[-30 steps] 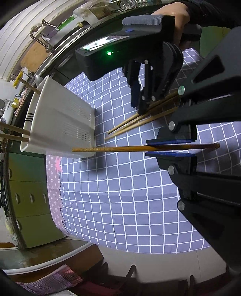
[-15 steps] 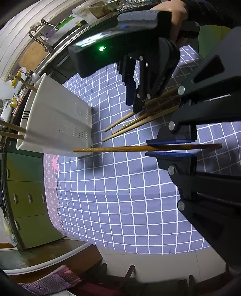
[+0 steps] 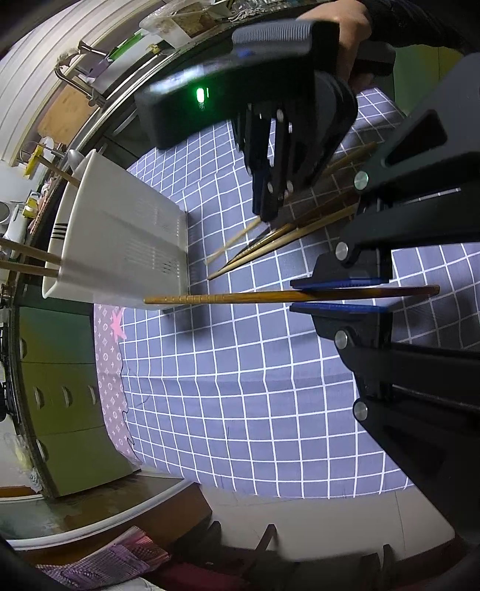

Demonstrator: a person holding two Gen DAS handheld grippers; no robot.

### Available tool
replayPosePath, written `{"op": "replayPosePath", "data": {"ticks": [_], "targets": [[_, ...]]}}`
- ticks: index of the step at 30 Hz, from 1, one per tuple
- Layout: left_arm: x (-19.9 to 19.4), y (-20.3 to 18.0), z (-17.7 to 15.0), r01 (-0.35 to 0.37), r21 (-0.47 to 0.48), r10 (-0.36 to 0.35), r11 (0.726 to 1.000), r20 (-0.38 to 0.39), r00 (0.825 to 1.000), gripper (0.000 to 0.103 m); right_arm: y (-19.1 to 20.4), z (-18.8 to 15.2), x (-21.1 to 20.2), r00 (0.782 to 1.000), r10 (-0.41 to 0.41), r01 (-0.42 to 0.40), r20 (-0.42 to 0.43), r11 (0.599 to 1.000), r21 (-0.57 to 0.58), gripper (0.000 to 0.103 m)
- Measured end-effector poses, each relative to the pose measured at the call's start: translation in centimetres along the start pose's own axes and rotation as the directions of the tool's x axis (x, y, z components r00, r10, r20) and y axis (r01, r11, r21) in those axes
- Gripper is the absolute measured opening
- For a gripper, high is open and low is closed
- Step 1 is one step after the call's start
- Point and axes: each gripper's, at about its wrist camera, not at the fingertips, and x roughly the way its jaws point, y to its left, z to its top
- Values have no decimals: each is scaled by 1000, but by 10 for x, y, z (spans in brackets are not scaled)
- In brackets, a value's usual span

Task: Organize utensils
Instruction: 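Lift both chopsticks upright and carry them over the white holder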

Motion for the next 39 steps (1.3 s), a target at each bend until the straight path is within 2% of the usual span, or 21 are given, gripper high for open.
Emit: {"op": "replayPosePath", "data": {"ticks": [3,7,12,17,22,31,39], "targets": [[-1,1,0,2,-1,-2,1000,3,1000,7,-3,-8,-23,999,2,-2,51,1000,4,7],[-5,1,-1,2,4,-2,1000,20,1000,7,-10,-23,-62,986,13,-17,164,999,28,7],[-14,-1,-2,-4,15,3,1000,48,999,7,-15,-47,-115,948,23,-41,317,998,52,7],[-25,-6,-3,-4,37,1,999,79,997,7,-30,-70,-157,911,5,-40,411,996,78,7],[-37,-14,-5,-7,65,0,998,112,994,7,-37,-84,-168,900,-2,-45,436,994,97,7],[-60,-26,-7,-14,108,-5,994,174,985,7,-33,-94,-170,897,10,-52,443,995,84,7],[-62,-28,-5,-12,120,-9,993,174,985,7,-31,-95,-171,898,10,-51,440,996,80,7]]}}
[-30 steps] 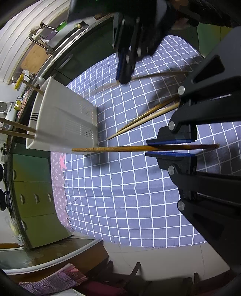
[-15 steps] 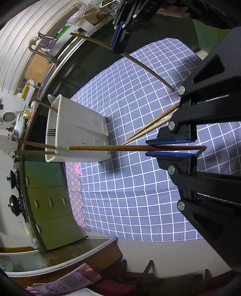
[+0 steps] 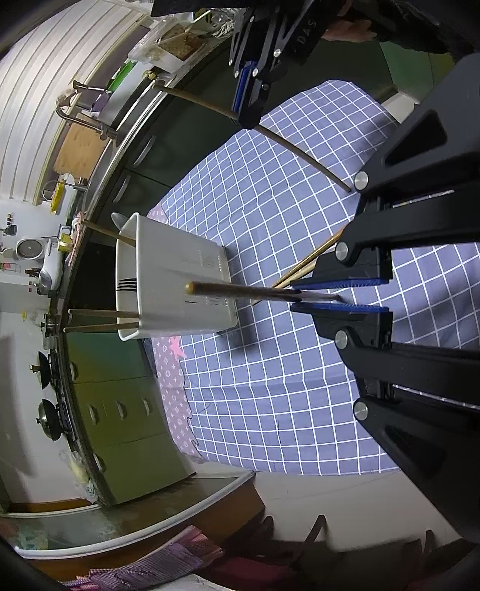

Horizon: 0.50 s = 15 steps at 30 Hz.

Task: Organize utensils
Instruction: 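Lift both chopsticks upright and carry them over the white holder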

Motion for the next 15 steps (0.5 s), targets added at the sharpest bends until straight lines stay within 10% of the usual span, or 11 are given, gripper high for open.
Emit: {"op": "replayPosePath", "data": {"ticks": [15], "targets": [[-11,-7,19,11,27,-12,1000,25,1000,7,0,31,-23,998,2,-2,67,1000,-13,7]]}}
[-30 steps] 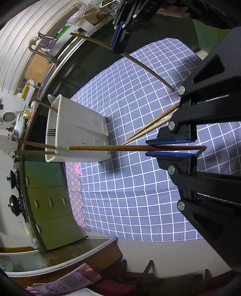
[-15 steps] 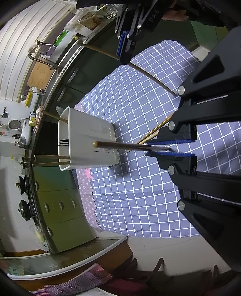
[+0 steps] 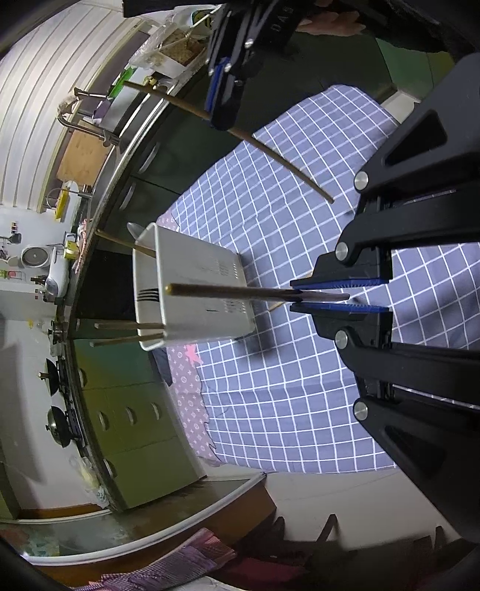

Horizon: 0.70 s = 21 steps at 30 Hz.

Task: Organize utensils
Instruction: 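Lift both chopsticks upright and carry them over the white holder, then drop both chopsticks into the white holder, opening both grippers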

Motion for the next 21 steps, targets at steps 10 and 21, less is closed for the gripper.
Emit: {"op": "replayPosePath", "data": {"ticks": [10,21], "targets": [[-43,-15,72,18,34,-22,999,128,992,7,-8,79,-42,990,-3,2,144,1000,7,7],[-59,-20,154,-54,25,42,998,332,942,7,-29,170,-38,945,-57,44,321,998,50,7]]}}
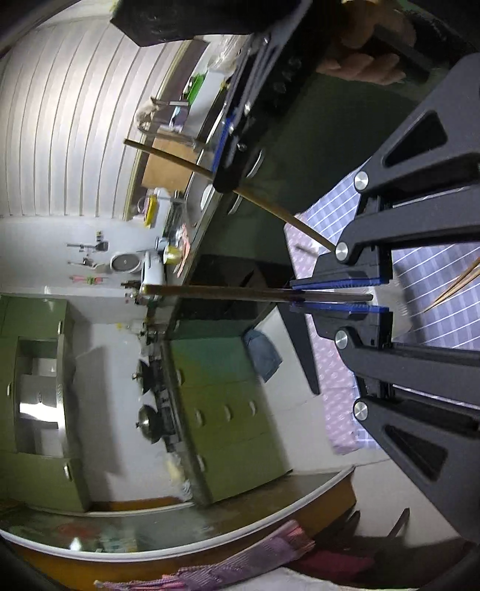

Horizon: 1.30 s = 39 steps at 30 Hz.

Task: Organize utensils
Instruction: 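Drop both chopsticks into the white holder, opening both grippers, then grasp a wooden chopstick with the left gripper while the right grasps the last one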

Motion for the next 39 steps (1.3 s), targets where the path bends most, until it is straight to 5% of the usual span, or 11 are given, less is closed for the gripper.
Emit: {"op": "replayPosePath", "data": {"ticks": [14,24,30,34,39], "targets": [[86,7,-39,-52,-9,50,999,-182,982,7,-22,-54,104,981,-19,21,-192,1000,9,8],[54,-1,-38,-51,16,53,999,-182,982,12,-11,-52,47,992,20,-18,-127,1000,13,17],[32,-10,-52,-34,19,37,999,-217,975,18,-5,-84,-3,989,53,-52,-141,999,10,23],[34,-3,-91,-8,-58,-14,998,-367,930,18,-13,-144,-10,967,40,-38,-253,999,11,27],[64,-1,-163,0,-158,-95,987,-593,800,18,-26,-225,10,908,4,2,-418,1000,14,27]]}}
